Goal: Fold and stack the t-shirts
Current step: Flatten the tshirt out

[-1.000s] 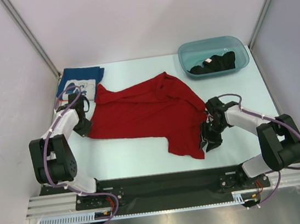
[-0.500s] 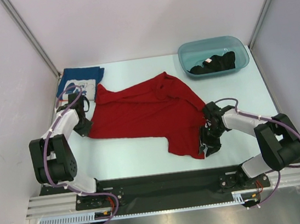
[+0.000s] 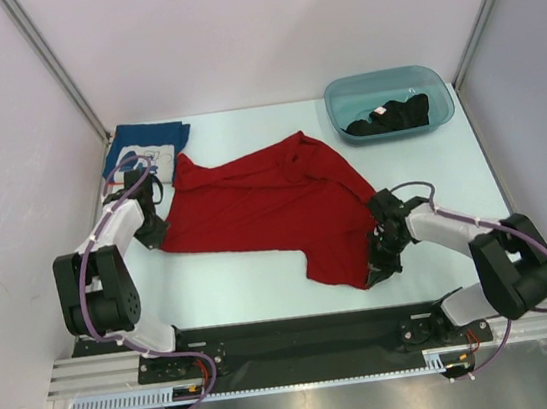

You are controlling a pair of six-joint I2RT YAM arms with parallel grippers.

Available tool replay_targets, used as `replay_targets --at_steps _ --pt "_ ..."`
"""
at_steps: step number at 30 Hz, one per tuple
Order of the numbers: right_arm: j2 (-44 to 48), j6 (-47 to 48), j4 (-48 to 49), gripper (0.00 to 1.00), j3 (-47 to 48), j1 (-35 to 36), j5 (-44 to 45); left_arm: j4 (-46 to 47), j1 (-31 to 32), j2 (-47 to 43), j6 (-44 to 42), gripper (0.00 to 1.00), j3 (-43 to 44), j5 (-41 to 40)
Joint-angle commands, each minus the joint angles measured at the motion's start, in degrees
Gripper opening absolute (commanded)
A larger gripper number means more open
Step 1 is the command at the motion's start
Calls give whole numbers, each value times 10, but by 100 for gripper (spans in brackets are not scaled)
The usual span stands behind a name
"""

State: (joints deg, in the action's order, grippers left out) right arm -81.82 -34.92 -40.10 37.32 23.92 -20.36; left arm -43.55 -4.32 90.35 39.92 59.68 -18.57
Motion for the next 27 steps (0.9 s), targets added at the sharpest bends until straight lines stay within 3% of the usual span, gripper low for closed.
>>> replay_targets --at_steps 1,7,13,18,23,27 --pt "69 -14 -44 0 67 3 37 1 -7 -33 -19 0 6 1" --pt "154 20 -188 0 292 -12 102 2 -6 -157 -50 0 3 4" --pt "147 85 -279 0 517 -95 74 -3 -6 -293 -86 0 68 60" --pt "119 138 -308 0 777 -114 50 -37 0 -279 -104 0 242 100" --pt "98 151 -278 0 940 -114 91 -30 58 -244 -164 0 447 86" --pt "86 141 -239 0 1028 -114 77 -5 74 -235 -207 0 551 87"
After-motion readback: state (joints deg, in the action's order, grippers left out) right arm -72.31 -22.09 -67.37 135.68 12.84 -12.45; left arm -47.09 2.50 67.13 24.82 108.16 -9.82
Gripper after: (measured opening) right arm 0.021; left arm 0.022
